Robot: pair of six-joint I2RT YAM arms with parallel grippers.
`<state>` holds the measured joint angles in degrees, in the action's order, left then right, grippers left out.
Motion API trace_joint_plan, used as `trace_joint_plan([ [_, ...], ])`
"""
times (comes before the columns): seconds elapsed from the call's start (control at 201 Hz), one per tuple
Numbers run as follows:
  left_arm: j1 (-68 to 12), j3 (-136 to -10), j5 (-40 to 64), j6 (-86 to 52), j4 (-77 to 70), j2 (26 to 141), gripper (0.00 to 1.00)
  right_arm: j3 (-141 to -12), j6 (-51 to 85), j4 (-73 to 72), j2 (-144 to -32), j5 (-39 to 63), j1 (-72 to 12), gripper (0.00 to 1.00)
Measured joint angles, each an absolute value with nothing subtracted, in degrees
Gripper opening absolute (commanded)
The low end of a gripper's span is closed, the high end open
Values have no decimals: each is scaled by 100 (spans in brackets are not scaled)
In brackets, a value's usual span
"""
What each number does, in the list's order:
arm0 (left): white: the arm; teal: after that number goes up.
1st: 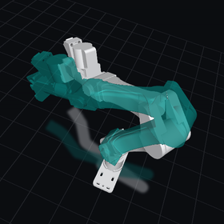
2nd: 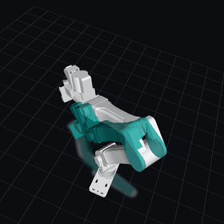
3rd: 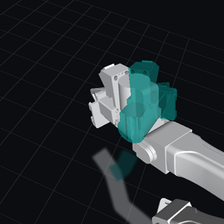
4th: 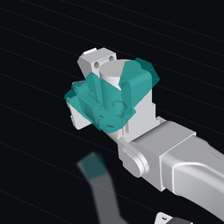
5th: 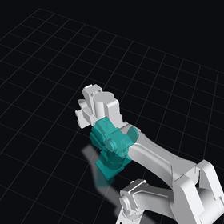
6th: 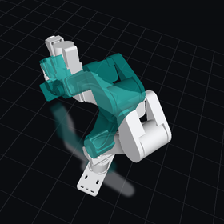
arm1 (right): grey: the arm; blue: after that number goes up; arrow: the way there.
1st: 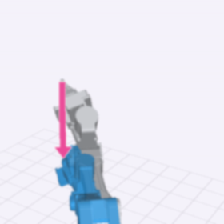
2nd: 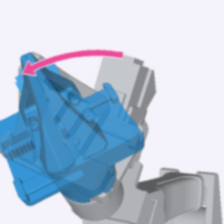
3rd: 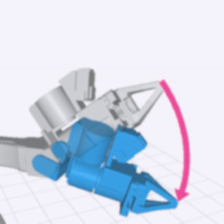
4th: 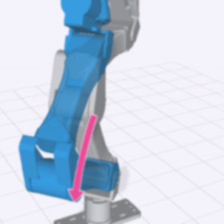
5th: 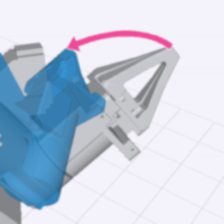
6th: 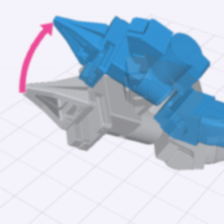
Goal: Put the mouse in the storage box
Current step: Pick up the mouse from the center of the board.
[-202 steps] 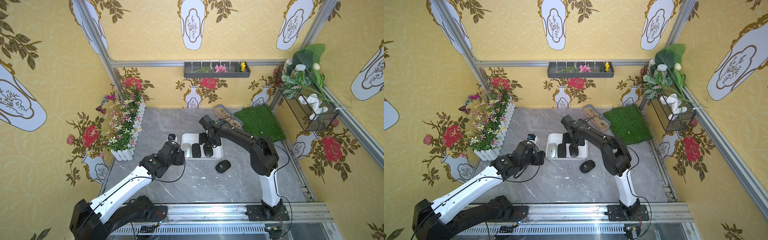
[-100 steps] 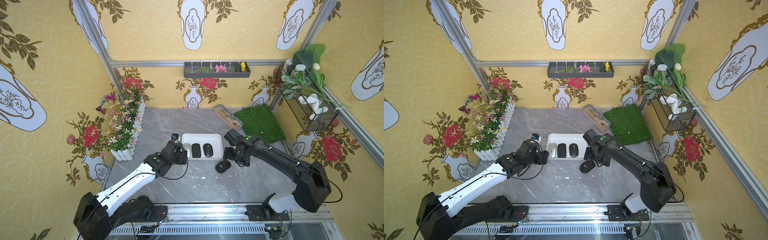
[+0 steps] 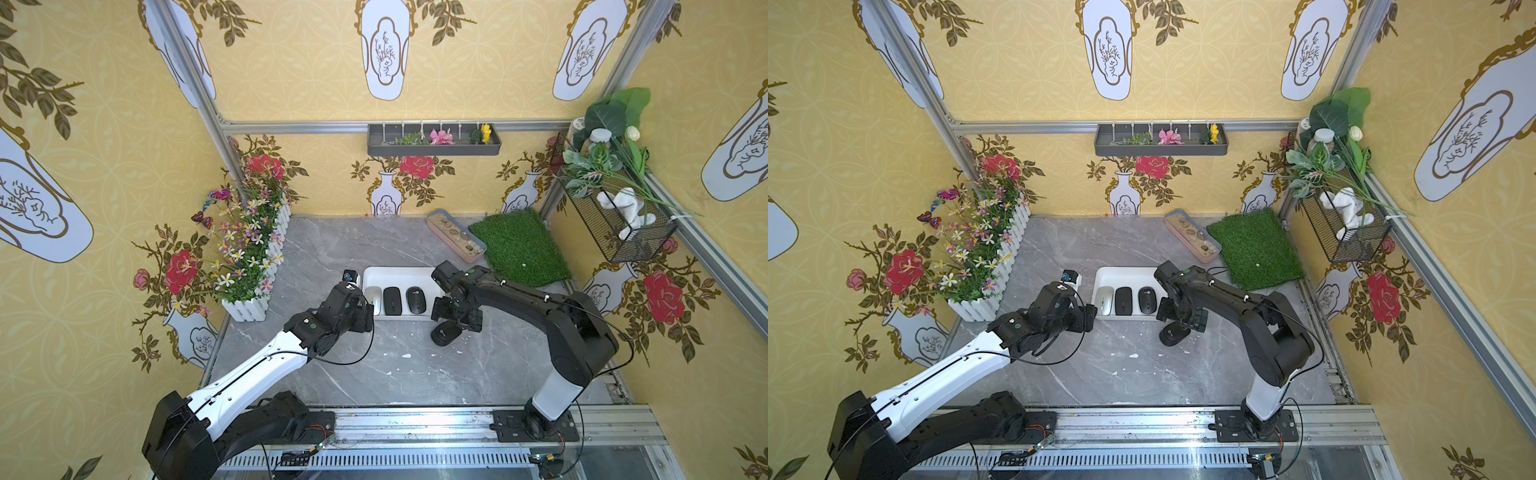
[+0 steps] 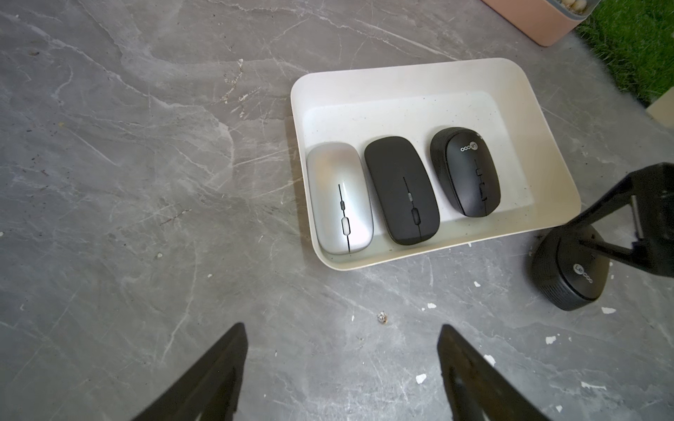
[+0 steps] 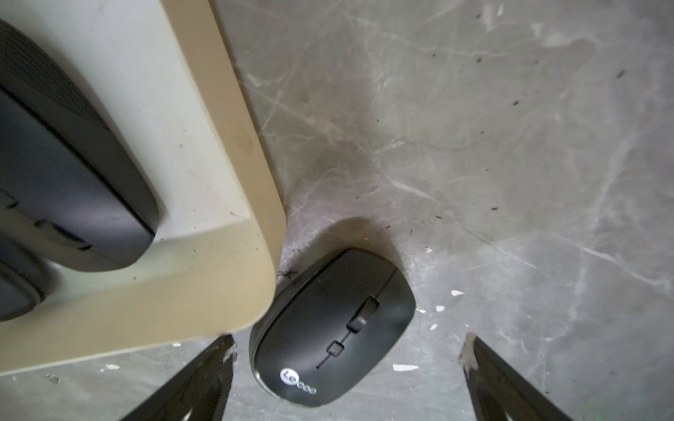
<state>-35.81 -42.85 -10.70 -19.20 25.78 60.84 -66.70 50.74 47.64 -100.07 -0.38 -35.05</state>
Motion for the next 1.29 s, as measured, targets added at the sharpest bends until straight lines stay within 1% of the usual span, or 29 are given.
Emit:
trace_joint_plan([
  [0.229, -3579, -4307, -1074, -1828, 2683, 6036, 84, -6676, 5282, 4521, -10287, -213, -3813, 96],
  [0.557, -3581, -4342, -1076, -1824, 2709, 6160, 84, -6073, 5557, 4283, -10116, -432, -3673, 90],
  [0.667, -3581, -4427, -1079, -1824, 2700, 6228, 84, -6014, 5540, 4252, -10062, -445, -3662, 83],
  [0.747, -3579, -4460, -1098, -1826, 2700, 6239, 84, -5953, 5520, 4257, -9998, -458, -3629, 73],
  [0.772, -3579, -4466, -1103, -1826, 2703, 6241, 84, -5924, 5516, 4257, -9963, -460, -3607, 72],
  [0.826, -3581, -4475, -1120, -1826, 2705, 6241, 84, -5852, 5505, 4259, -9889, -458, -3568, 73],
  [0.891, -3581, -4475, -1138, -1831, 2703, 6246, 84, -5730, 5502, 4272, -9780, -458, -3520, 83],
  [0.911, -3579, -4475, -1140, -1833, 2703, 6248, 84, -5695, 5502, 4272, -9756, -456, -3498, 85],
  [1.08, -3579, -4475, -1164, -1857, 2700, 6320, 84, -5544, 5374, 4206, -9697, -248, -3306, 85],
  [1.15, -3579, -4475, -1181, -1900, 2700, 6344, 84, -5537, 5319, 4204, -9697, -222, -3291, 79],
  [1.229, -3579, -4477, -1210, -1933, 2696, 6368, 84, -5533, 5236, 4119, -9697, -150, -3282, 68],
  [1.289, -3579, -4484, -1223, -1935, 2694, 6386, 84, -5533, 5201, 4123, -9699, -137, -3280, 64],
])
